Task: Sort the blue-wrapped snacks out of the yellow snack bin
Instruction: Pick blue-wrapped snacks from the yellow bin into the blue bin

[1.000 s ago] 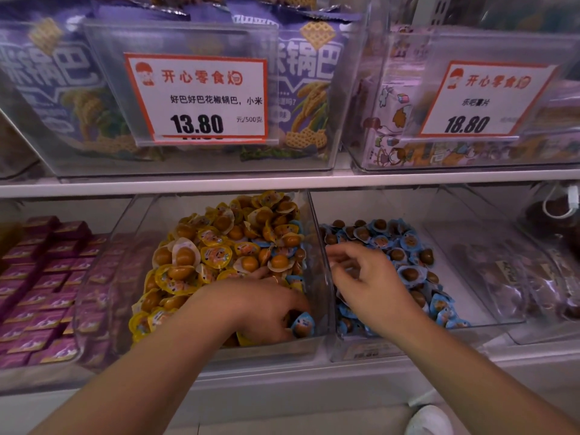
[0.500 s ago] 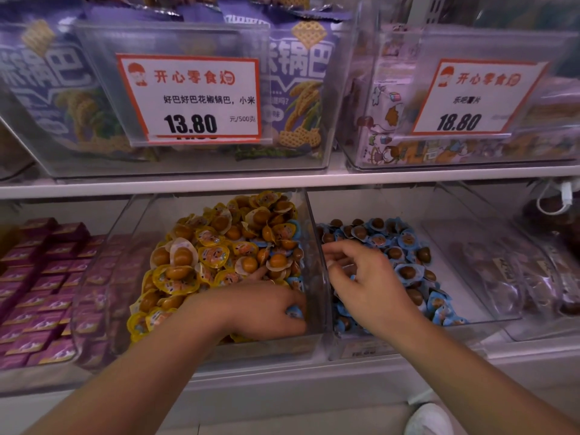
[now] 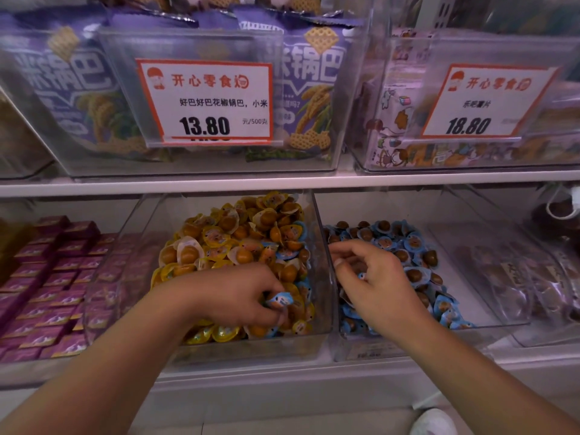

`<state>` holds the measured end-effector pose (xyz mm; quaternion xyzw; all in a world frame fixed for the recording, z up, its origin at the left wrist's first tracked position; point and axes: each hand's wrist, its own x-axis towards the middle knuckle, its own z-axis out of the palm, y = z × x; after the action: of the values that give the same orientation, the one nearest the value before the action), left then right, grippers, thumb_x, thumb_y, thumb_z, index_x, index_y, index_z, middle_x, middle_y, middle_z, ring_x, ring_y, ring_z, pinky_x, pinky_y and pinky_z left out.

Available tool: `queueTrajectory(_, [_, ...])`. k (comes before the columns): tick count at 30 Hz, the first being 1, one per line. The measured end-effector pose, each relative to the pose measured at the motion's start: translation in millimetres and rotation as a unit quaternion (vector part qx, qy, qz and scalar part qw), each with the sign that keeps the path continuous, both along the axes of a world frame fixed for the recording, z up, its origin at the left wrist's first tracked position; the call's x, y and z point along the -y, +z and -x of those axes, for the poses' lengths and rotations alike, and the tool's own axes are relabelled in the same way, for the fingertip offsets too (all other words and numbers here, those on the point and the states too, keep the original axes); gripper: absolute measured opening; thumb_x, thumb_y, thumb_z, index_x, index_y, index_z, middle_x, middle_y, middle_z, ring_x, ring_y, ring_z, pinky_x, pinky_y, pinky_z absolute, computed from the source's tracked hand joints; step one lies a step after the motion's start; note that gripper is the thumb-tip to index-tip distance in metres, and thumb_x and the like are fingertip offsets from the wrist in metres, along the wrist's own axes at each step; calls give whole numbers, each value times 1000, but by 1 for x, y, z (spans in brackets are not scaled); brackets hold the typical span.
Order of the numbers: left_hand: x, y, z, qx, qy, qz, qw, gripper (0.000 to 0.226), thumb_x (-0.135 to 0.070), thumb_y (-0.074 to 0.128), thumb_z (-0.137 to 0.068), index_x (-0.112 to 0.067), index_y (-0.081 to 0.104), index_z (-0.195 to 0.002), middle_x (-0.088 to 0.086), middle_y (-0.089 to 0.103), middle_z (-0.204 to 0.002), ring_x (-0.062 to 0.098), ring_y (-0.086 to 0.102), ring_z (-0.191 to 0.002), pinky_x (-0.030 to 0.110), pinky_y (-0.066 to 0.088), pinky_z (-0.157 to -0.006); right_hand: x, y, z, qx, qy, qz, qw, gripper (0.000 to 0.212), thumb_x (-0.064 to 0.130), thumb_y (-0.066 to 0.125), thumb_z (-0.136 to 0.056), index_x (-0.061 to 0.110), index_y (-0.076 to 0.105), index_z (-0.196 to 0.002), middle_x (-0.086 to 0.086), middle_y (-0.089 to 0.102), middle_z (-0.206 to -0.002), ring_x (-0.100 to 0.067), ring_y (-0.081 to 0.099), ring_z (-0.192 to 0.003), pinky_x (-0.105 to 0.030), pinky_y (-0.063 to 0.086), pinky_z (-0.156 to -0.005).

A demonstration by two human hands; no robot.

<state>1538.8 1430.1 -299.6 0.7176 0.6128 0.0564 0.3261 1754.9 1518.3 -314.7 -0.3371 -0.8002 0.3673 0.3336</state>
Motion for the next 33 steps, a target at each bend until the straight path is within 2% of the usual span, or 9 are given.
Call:
queueTrajectory(7, [16, 1, 27, 44, 121, -119, 985, 8, -34, 66, -92, -29, 71, -88, -5, 71, -88, 9, 67, -83, 37, 55, -76, 26, 28, 3, -99, 7, -250, 963, 24, 11, 50, -94, 9, 72, -103, 3, 64, -98, -5, 61, -92, -15, 48, -78])
queueTrajectory(9, [20, 2, 36, 45, 139, -136, 980, 12, -31, 66, -93, -21, 71, -91, 0, 72, -88, 16, 67, -85, 41, 53, -77, 44, 32, 14, -78, 70, -193, 976, 24, 20, 50, -95, 18, 70, -108, 12, 61, -99, -4, 61, -88, -13, 48, -73])
queueTrajectory(12, [23, -4, 38, 39, 155, -168, 973, 13, -31, 67, -92, -20, 72, -90, -1, 71, -85, 13, 66, -81, 37, 52, -74, 65, 17, 37, 127, 157, -79, 976, 28, 33, 49, -96, 33, 60, -122, 20, 52, -104, -3, 57, -92, -20, 49, -76])
queueTrajectory(16, [25, -12, 31, 153, 247, -231, 929, 13, -21, 69, -92, -33, 72, -89, -19, 72, -89, 1, 67, -80, 8, 47, -64, 61, 5, 60, 270, 177, -54, 945, 18, 30, 46, -98, 17, 58, -102, -2, 57, -101, -20, 55, -94, -35, 47, -79])
queueTrajectory(20, [27, -11, 31, 237, 312, -297, 871, 12, -15, 68, -93, -24, 75, -95, -11, 75, -92, 3, 70, -85, 15, 53, -74, 51, 4, 72, 345, 214, -3, 914, 21, 14, 47, -91, -2, 55, -82, -22, 58, -85, -37, 57, -81, -45, 45, -67])
queueTrajectory(23, [30, -7, 32, 301, 353, -331, 822, 17, -10, 67, -92, -25, 75, -92, -9, 76, -90, 3, 70, -86, 15, 52, -75, 49, 5, 77, 393, 238, 26, 888, 24, 17, 44, -95, 1, 54, -80, -21, 60, -92, -34, 58, -87, -42, 47, -73])
queueTrajectory(25, [32, -3, 32, 334, 376, -354, 789, 22, -6, 66, -92, -26, 74, -88, -9, 76, -85, 2, 70, -82, 14, 51, -73, 52, 5, 82, 418, 253, 29, 872, 26, 24, 40, -100, 9, 57, -87, -14, 61, -100, -26, 57, -93, -35, 44, -76])
queueTrajectory(28, [39, 2, 32, 361, 389, -384, 755, 23, -5, 66, -92, -25, 72, -85, -13, 75, -81, 1, 70, -78, 13, 52, -67, 52, 6, 90, 380, 247, 96, 886, 22, 30, 45, -99, 18, 58, -86, 2, 57, -83, -12, 52, -77, -24, 42, -67])
queueTrajectory(33, [56, -8, 28, 308, 390, -364, 788, 15, -15, 66, -93, -28, 72, -89, -6, 74, -93, 8, 70, -88, 31, 58, -75, 46, 3, 100, 261, 258, 190, 911, 9, 24, 62, -91, 18, 67, -88, 16, 65, -79, 0, 56, -75, -17, 44, -70])
